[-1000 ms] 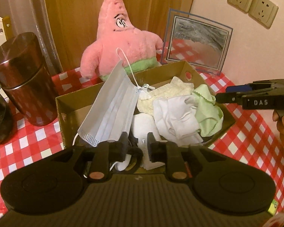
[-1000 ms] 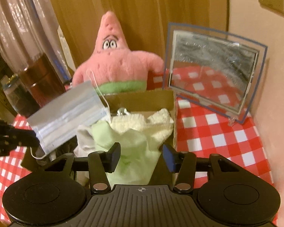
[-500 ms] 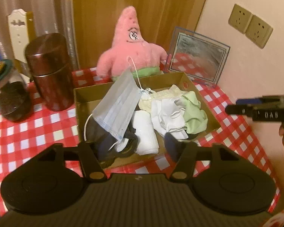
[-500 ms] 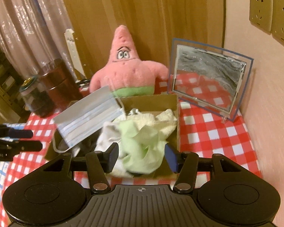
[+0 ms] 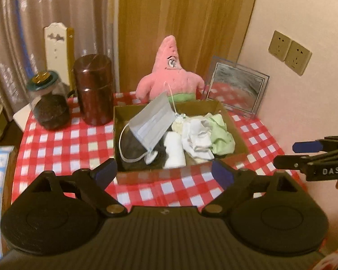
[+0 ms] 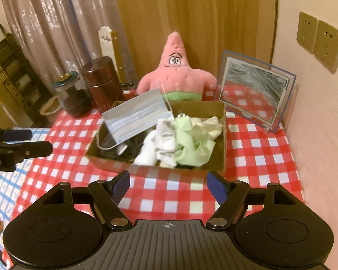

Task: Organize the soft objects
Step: 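Withdraw both tools from the box toward the table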

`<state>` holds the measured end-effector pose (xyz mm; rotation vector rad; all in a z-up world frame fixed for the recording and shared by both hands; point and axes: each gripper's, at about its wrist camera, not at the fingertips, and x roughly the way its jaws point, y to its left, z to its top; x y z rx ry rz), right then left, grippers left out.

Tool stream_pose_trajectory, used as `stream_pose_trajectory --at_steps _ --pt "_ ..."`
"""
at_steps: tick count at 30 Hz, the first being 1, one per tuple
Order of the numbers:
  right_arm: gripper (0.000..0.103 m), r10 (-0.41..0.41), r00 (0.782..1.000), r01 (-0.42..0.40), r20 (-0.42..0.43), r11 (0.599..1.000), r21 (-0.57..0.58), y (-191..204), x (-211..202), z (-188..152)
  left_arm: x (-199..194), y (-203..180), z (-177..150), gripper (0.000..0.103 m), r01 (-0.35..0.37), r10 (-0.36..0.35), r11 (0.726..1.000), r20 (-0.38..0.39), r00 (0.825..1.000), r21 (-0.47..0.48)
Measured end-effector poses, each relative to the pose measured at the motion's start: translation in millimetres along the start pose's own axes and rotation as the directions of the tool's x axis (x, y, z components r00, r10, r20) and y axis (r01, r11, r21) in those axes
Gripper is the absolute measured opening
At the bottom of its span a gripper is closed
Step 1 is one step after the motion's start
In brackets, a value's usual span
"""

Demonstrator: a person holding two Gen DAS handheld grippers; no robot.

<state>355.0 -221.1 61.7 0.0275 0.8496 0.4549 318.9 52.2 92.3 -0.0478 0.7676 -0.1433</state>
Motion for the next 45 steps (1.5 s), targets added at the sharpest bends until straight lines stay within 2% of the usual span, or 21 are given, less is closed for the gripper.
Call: stream_pose_trajectory --at_steps 4,9,11,15,20,23,32,40,45 --pt "0.076 0.011 1.000 -0.011 0.010 1.000 0.002 9.4 -25.5 -13.1 -23.8 -7.7 -15.1 0.090 -0.011 0.011 1.000 0.031 0.999 0.002" --pt "0.076 0.011 0.999 -0.011 0.038 1.000 0.006 16.6 -55.8 -32.9 -51.8 -17.0 -36.5 0.090 0.002 -0.002 1.000 0.031 1.000 0.001" --pt "0.076 0.009 0.999 -0.010 0.045 1.000 0.012 18.0 -66.7 -41.7 -60.9 -22.5 -45.7 0.091 -0.023 0.023 1.000 0.014 1.000 0.010" --pt "0.077 0.014 0.998 -0.016 0.066 1.000 0.025 21.7 -87.0 -62.1 -80.4 -31.0 -66.8 0.095 -0.070 0.070 0.998 0.031 0.997 0.009" --pt "0.084 -0.008 0.997 0.007 0.077 1.000 0.018 26.7 -107.6 -91.6 -104.8 -39.2 -92.6 0.096 -0.075 0.075 0.997 0.038 0.996 -0.001" --pt "0.087 -0.011 0.996 0.006 0.090 0.998 0.055 23.7 -120.0 -109.0 -118.4 -41.5 -108.7 0.096 -0.057 0.058 0.998 0.036 0.998 -0.031" --pt "0.089 0.005 0.995 -0.022 0.103 0.985 0.168 25.6 -145.8 -155.9 -148.7 -54.9 -163.4 0.096 -0.067 0.072 0.992 0.042 0.997 -0.109" --pt "0.089 -0.037 0.995 0.028 0.090 0.995 0.093 46.5 -158.6 -189.0 -160.9 -64.3 -197.3 0.096 -0.107 0.111 0.983 0.020 0.994 -0.148" --pt "0.089 -0.027 0.996 0.019 0.086 0.996 0.083 54.4 -166.7 -206.1 -167.1 -70.6 -210.5 0.096 -0.131 0.134 0.982 0.016 0.991 -0.138"
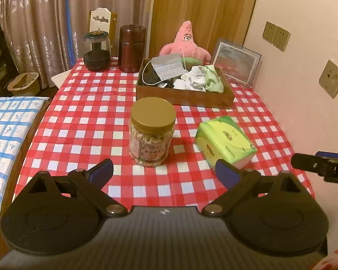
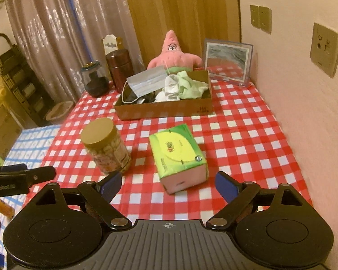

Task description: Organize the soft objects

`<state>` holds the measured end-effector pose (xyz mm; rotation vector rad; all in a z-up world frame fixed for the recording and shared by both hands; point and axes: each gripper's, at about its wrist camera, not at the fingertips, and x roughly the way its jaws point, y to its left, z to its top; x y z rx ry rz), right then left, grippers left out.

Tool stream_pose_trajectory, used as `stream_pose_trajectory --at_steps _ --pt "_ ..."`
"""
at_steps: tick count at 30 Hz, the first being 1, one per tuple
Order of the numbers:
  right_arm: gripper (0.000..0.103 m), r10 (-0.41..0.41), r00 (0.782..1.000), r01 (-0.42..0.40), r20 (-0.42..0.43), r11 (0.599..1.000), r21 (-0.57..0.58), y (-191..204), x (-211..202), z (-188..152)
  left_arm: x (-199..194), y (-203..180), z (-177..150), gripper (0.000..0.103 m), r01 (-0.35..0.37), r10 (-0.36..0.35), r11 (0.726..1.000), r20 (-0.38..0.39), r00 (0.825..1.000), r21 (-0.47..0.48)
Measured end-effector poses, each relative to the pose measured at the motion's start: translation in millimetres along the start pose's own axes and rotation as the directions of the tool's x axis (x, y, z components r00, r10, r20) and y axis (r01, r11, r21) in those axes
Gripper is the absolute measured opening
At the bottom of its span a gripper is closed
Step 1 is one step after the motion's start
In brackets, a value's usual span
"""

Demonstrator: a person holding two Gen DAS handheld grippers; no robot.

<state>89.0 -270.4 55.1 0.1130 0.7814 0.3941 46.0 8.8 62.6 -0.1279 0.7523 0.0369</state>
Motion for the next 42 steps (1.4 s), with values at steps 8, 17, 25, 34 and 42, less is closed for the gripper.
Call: stream_pose_trajectory --at_steps 8,17,25,34,42 --pt "0.089 0.010 1.000 -0.010 0.012 1.000 0.002 7.6 -16.4 -8.1 -12.0 -5.8 -17.1 0.096 -0.007 0.007 1.000 -0.005 1.000 0.010" --pt "0.089 -0.007 1.000 0.008 0.010 0.998 -0.068 20.0 -18.5 -14.4 -20.6 -8.0 -19.1 0.097 -0.008 0.008 1.000 0.005 1.000 0.009" --pt "0.089 -0.020 1.000 0.021 0.009 0.994 -0.104 26.9 -16.9 -18.8 -22.3 -12.2 -20.7 0.097 -0.003 0.002 1.000 0.009 1.000 0.029" --pt "0.089 -0.048 0.999 0.049 0.011 0.993 -0.107 22.9 -14.7 -18.6 -20.5 -14.9 -21.0 0.097 -0.003 0.003 0.999 0.006 1.000 0.035" --pt "0.089 -0.048 0.999 0.049 0.013 0.993 -0.107 22.2 -15.1 -17.2 -20.5 -15.5 -19.1 0.097 0.001 -0.001 0.999 0.009 1.000 0.034"
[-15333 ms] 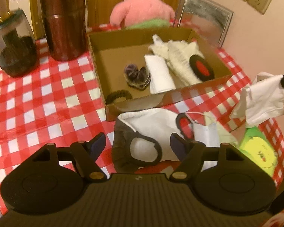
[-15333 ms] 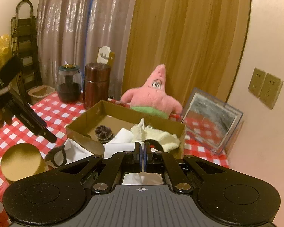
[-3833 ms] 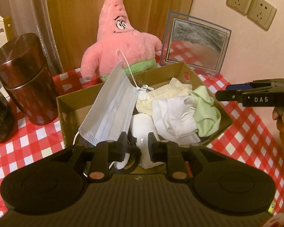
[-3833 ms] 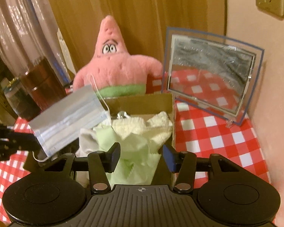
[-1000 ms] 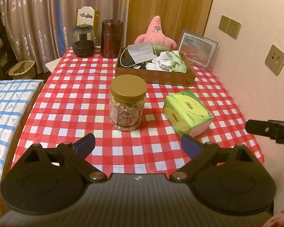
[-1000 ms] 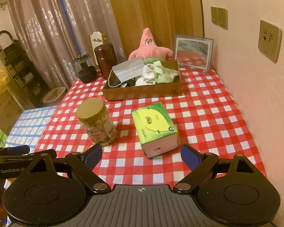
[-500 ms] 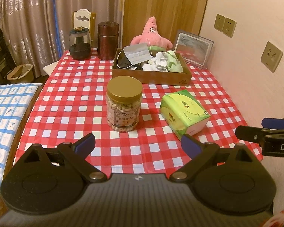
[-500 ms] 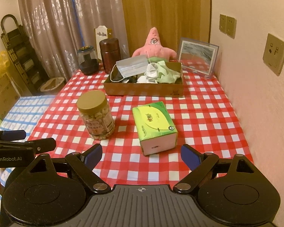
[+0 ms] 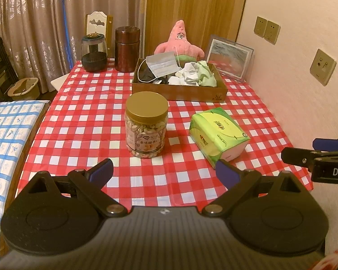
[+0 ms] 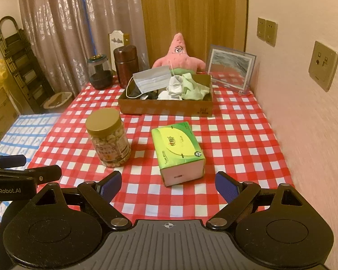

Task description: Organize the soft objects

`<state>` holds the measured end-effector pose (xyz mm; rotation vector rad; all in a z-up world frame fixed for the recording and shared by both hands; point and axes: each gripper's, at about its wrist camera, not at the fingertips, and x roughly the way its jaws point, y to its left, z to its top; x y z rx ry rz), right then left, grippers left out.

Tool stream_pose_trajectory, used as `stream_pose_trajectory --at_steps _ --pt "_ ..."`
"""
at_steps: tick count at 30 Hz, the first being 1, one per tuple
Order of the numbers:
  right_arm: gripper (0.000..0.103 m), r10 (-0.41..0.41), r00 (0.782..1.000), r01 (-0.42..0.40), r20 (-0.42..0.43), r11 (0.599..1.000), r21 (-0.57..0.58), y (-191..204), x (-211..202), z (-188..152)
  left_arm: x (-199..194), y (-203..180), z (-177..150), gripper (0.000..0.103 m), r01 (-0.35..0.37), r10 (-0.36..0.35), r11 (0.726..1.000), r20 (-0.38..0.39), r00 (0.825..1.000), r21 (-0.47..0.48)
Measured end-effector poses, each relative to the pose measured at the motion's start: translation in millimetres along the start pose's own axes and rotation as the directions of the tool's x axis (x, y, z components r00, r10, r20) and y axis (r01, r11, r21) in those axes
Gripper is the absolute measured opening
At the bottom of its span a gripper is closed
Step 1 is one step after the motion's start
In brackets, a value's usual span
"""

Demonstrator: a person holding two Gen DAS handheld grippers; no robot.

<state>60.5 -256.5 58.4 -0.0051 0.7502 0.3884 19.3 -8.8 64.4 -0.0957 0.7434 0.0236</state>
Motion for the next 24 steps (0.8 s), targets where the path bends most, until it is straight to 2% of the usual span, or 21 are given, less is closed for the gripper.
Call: stream_pose_trajectory --at_steps 24 --pt "0.089 -0.003 1.000 0.003 0.004 1.000 0.002 -2.6 -2.4 4.6 0.0 -0.5 1.2 0.097 0.002 -0.002 1.000 0.001 1.000 0.000"
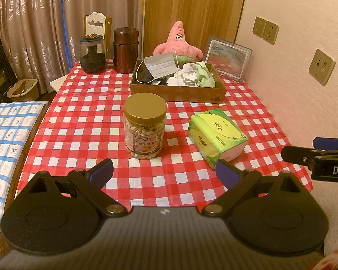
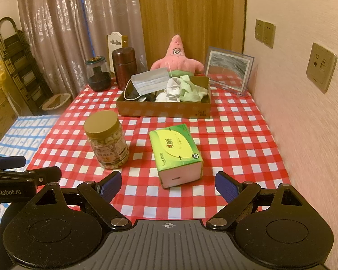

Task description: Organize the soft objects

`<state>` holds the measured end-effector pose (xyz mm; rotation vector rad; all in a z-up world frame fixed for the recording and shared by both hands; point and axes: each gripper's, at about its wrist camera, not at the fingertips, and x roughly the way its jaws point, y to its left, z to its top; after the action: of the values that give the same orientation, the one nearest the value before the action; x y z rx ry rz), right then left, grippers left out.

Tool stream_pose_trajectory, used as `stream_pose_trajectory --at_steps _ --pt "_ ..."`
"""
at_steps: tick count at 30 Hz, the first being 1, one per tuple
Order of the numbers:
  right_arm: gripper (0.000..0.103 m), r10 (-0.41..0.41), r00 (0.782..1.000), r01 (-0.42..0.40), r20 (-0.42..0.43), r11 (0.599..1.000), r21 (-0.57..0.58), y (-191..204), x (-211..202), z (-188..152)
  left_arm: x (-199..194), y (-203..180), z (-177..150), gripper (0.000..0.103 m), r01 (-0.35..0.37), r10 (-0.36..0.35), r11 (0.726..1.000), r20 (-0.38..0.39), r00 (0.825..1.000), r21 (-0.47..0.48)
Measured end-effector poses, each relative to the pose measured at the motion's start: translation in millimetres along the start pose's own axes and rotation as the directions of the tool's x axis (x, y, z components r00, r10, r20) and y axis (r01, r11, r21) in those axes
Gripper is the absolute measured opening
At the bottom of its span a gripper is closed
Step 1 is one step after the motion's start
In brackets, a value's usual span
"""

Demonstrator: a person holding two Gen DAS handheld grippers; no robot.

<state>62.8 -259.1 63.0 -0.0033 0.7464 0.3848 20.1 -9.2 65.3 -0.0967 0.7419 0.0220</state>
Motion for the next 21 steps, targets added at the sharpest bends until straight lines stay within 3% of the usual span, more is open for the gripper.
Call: stream_pose_trajectory --at_steps 21 --pt "0.089 0.000 1.000 0.000 -0.001 1.000 0.001 -1.8 -0.1 0.0 -0.1 -0.1 -0.4 0.097 0.001 -0.001 1.000 0.000 1.000 0.001"
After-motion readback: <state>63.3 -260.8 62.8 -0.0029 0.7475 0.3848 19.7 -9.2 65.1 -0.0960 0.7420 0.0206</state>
